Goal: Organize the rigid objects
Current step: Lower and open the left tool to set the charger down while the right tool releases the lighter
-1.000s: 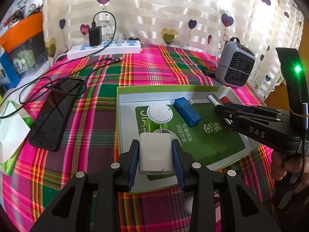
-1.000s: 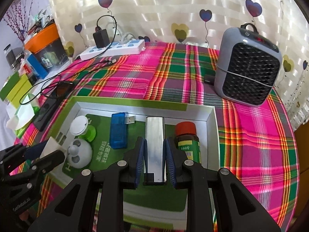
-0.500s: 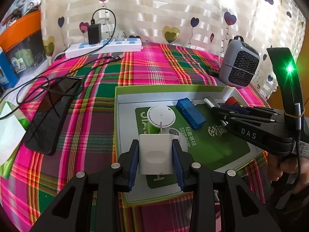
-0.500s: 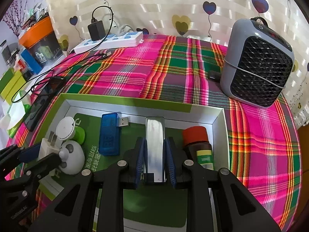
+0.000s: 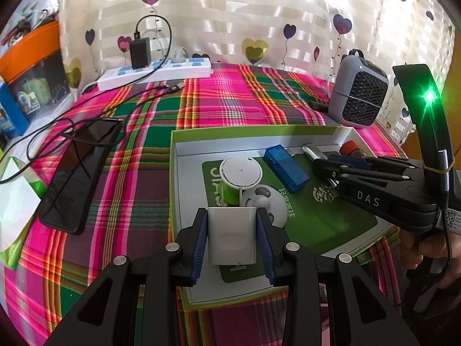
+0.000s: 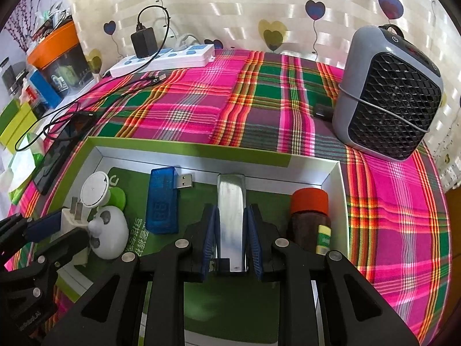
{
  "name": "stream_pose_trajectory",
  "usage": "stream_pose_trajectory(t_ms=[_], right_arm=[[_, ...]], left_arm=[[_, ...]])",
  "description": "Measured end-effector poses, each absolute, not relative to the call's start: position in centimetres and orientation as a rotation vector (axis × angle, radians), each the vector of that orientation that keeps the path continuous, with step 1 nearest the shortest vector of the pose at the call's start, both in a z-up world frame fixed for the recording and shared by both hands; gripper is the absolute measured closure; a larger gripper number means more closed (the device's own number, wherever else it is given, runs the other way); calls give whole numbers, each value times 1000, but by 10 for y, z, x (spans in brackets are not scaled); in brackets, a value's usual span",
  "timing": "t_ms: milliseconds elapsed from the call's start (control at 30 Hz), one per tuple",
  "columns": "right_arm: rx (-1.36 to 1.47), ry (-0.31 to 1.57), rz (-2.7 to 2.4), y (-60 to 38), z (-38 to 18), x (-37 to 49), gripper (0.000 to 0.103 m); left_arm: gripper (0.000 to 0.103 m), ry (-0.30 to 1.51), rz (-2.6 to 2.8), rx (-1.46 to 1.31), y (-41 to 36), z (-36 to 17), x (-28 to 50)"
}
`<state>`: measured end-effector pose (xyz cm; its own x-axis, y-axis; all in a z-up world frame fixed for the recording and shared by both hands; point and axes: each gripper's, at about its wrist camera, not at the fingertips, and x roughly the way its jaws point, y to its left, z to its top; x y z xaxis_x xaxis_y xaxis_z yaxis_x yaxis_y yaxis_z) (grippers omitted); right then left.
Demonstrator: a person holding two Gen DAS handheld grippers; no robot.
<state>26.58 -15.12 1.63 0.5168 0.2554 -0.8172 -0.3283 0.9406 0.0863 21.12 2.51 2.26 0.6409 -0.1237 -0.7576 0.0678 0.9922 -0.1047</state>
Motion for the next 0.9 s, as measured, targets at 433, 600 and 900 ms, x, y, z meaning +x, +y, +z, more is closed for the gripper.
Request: stream_pose_trajectory(t_ms=[433, 600, 900], right_arm=[[-53, 969, 355, -153, 16, 267, 79], [-40, 968, 356, -154, 16, 267, 79], [-15, 964, 360, -156, 16, 265, 72]], left_arm=[[71, 869, -104, -64, 26, 22, 210], [71, 869, -104, -64, 25, 22, 210], [70, 869, -103, -65, 25, 21, 210]])
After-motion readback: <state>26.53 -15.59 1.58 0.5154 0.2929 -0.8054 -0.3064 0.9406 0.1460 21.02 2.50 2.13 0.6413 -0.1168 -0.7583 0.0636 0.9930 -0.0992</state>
